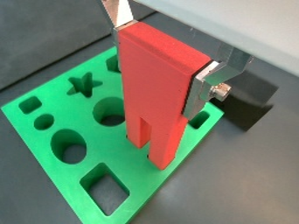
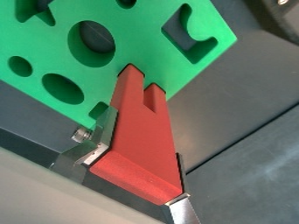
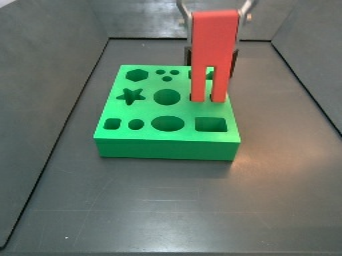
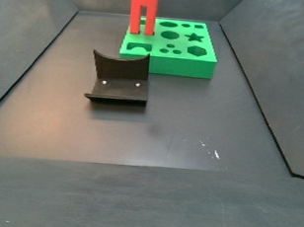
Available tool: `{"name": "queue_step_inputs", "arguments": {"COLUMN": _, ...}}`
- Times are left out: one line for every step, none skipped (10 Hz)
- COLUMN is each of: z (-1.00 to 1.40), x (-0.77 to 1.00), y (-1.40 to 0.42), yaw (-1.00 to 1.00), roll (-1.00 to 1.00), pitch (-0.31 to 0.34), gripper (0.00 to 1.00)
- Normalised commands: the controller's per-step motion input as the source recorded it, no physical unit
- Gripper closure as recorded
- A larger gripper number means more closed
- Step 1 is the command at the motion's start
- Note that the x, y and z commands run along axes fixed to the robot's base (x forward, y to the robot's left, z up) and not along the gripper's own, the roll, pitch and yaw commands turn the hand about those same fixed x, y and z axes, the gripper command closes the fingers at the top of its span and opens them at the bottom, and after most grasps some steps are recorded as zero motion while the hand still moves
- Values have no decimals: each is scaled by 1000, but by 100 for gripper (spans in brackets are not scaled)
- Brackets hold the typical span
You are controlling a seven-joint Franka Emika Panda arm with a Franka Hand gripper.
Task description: Insert the double-square object.
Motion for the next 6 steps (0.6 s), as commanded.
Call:
{"name": "queue_step_inputs", "arguments": {"z": -369, "x": 163, "y": 0, "yaw": 0, "roll": -10, "pitch": -57, "gripper": 100}}
{"name": "queue_step_inputs", "arguments": {"z": -317, "x": 9, "y": 0, "yaw": 0, "roll": 0, "pitch": -34, "gripper": 100}}
{"name": "queue_step_inputs", "arguments": {"z": -309, "x": 0, "y": 0, "yaw": 0, "roll": 80, "pitch": -20, "gripper": 100}}
{"name": "queue_step_inputs", "arguments": {"z": -329, "x": 0, "y": 0, "yaw": 0, "roll": 119, "pitch": -4, "gripper": 100}}
{"name": "queue_step_inputs", "arguments": {"z": -371, "x": 0, "y": 0, "yaw": 0, "roll": 127, "pitch": 0, "gripper": 100}}
{"name": "queue_step_inputs", "arguments": {"z": -366, "x": 0, "y": 0, "yaw": 0, "roll": 134, "pitch": -6, "gripper": 100}}
